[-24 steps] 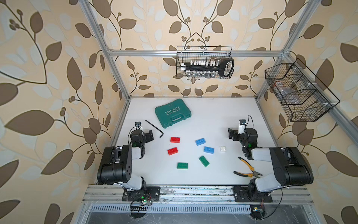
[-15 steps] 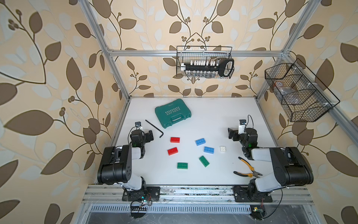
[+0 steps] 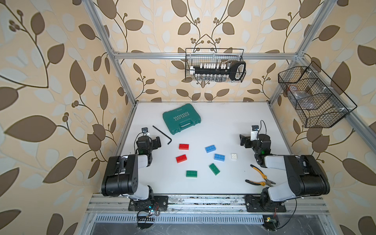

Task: Assemble a small pinwheel with lego
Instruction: Move the lego brick at the center of the board.

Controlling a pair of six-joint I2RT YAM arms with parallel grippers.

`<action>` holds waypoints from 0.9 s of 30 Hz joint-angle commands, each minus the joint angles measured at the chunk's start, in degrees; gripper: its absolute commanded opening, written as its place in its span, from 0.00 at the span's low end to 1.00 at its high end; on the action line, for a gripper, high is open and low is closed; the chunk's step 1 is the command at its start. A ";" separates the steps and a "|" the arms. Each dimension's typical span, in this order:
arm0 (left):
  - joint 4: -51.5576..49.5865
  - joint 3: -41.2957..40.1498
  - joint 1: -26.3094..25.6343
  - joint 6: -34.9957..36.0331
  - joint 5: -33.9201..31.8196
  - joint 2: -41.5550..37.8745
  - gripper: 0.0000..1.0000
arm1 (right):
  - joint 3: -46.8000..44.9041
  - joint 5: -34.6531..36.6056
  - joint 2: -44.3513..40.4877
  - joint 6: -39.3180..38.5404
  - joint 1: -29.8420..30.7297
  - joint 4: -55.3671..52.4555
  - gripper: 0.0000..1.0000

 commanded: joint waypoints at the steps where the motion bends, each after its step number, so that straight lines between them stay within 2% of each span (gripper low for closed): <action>1: -13.04 5.83 -3.67 -4.47 -7.94 -12.14 0.99 | 4.28 -3.81 -8.44 -0.86 -0.17 -9.67 0.98; 3: -21.12 8.33 -4.13 -14.71 -5.35 -18.86 0.99 | 5.48 -8.65 -13.05 -1.47 0.22 -13.89 0.98; 6: -27.60 12.71 -4.15 -26.99 6.63 -23.44 0.99 | 9.27 -13.60 -13.18 -7.25 6.01 -19.89 0.94; 9: -30.88 17.12 -4.45 -36.78 24.78 -21.03 0.99 | 16.29 -20.40 -6.26 -15.80 14.84 -29.78 0.91; 11: -29.37 18.18 -6.24 -42.85 33.79 -17.66 0.99 | 23.81 -18.31 0.31 -23.17 21.62 -40.32 0.88; 13: -22.48 17.10 -10.34 -49.13 41.65 -13.84 0.99 | 30.10 -17.53 6.11 -30.53 26.85 -49.37 0.78; 16: -23.84 17.44 -18.47 -51.02 40.09 -11.22 0.99 | 33.56 -17.95 10.63 -35.76 29.30 -53.58 0.76; 19: -22.86 15.39 -22.51 -51.28 35.02 -11.82 0.99 | 35.49 -17.31 13.38 -38.78 29.94 -56.11 0.76; 22: -22.44 14.51 -22.78 -51.58 34.72 -10.49 0.99 | 36.23 -16.09 15.36 -40.71 30.24 -58.65 0.76; 27: -21.24 14.35 -23.04 -51.63 34.80 -8.10 0.99 | 34.98 -13.67 16.57 -42.49 31.46 -54.74 0.78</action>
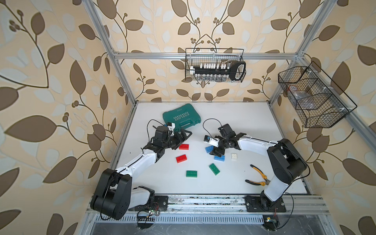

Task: Assemble a small pinwheel with lego
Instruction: Move the lego brick at the center of the board.

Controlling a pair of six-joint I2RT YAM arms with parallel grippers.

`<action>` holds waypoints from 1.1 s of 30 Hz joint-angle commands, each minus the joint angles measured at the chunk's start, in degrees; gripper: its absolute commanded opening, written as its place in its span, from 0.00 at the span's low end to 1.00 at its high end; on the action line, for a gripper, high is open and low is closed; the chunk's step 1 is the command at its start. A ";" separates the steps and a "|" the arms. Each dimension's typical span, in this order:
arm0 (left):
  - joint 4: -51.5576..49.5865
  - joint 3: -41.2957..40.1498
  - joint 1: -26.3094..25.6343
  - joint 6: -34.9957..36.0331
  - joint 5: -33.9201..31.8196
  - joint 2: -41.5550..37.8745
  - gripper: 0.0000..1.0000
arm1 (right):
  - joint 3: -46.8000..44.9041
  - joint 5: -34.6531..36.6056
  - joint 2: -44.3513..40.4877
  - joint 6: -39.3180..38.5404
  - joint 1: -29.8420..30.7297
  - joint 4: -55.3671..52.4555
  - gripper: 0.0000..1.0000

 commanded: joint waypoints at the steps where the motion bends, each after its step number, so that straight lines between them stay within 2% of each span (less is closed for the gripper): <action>1: 2.37 -0.12 0.24 -0.64 0.45 0.96 0.99 | 1.68 3.25 2.50 -3.15 0.87 -0.71 0.78; 8: 2.35 -0.73 0.24 -0.32 -1.17 1.25 0.99 | 5.80 5.26 6.99 -5.26 0.70 -2.79 0.76; 12: 2.71 -1.44 0.24 -0.30 -1.36 1.73 0.99 | 8.50 3.48 9.22 -5.91 0.64 -6.56 0.53; 14: 1.84 -1.70 0.24 0.08 -2.66 1.78 0.99 | 9.93 3.06 10.31 -6.11 0.79 -8.85 0.40; 16: 0.31 -1.97 0.32 -0.23 -4.31 1.63 0.99 | 12.43 2.27 11.61 -5.43 1.61 -11.84 0.31; 23: -4.22 -5.69 2.69 -4.43 -10.51 -5.12 0.99 | 18.50 8.00 15.06 0.48 9.47 -15.48 0.33; 25: -4.95 -6.39 3.93 -4.70 -10.50 -6.41 0.99 | 21.61 11.17 17.16 2.70 11.20 -18.09 0.34; 28: -4.05 -6.81 4.45 -5.02 -9.40 -6.38 0.99 | 26.56 10.85 20.40 8.61 12.12 -20.84 0.34; 33: -0.59 -7.12 4.11 -6.26 -6.73 -4.18 0.99 | 27.48 12.54 22.30 10.04 13.17 -19.72 0.36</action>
